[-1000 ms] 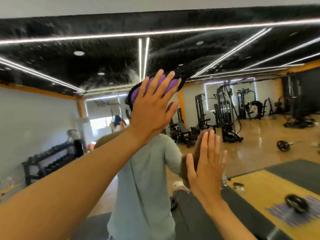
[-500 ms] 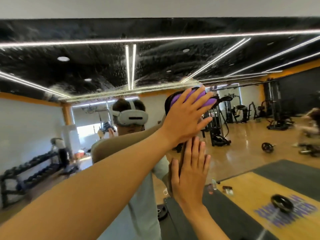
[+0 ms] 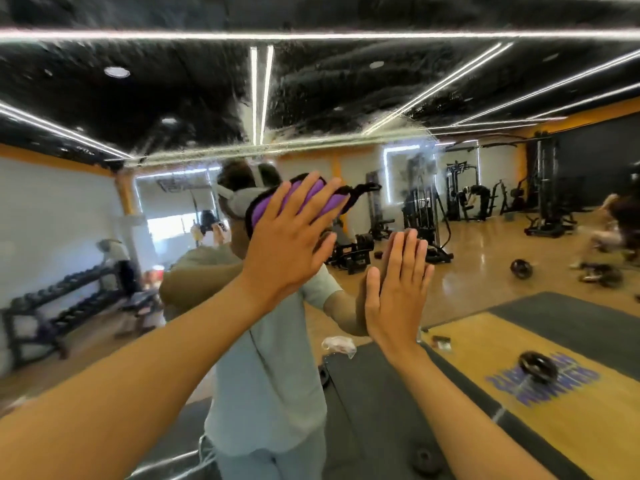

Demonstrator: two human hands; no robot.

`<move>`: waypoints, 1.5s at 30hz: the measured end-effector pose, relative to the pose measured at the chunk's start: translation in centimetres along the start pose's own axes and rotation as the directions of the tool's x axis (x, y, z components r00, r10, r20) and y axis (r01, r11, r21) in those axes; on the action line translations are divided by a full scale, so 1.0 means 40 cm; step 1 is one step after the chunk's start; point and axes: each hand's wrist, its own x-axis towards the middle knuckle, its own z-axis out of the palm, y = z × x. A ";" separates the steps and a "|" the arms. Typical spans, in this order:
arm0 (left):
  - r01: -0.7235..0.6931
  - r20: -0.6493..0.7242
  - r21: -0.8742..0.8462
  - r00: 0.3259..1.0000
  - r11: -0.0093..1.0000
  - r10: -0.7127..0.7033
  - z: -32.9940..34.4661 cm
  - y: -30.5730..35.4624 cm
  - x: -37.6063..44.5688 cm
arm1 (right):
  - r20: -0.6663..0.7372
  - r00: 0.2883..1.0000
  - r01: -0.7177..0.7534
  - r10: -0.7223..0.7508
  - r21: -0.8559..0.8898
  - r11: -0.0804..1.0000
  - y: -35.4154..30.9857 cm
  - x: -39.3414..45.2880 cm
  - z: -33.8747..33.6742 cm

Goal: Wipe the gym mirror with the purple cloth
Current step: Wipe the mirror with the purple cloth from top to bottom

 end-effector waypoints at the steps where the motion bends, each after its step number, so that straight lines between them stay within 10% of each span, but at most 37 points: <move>1: -0.039 0.024 -0.007 0.999 0.999 0.039 0.009 0.028 -0.030 | 0.010 1.000 0.006 -0.006 0.009 1.000 0.000 0.000 -0.003; 11: -0.520 0.174 -0.121 0.827 0.845 0.534 0.022 0.064 -0.227 | 0.121 0.988 0.081 -0.100 0.149 0.986 0.046 -0.005 -0.062; 17: -0.077 0.054 0.015 0.996 0.997 0.076 -0.032 -0.042 -0.072 | 0.163 0.978 0.119 -0.132 0.089 0.989 0.003 -0.031 -0.083; 36: 0.309 0.104 0.038 0.945 0.950 -0.312 -0.046 0.075 -0.768 | 0.272 0.687 0.637 -0.673 0.219 0.739 -0.227 -0.379 0.066; 40: 0.479 0.157 0.083 0.860 0.874 -0.486 -0.060 0.107 -0.941 | 0.290 0.656 0.677 -0.697 0.183 0.713 -0.261 -0.422 0.082; 45: 0.793 0.125 0.088 0.592 0.603 -0.797 -0.061 0.174 -1.096 | 0.353 0.389 0.836 -0.851 0.253 0.487 -0.314 -0.539 0.110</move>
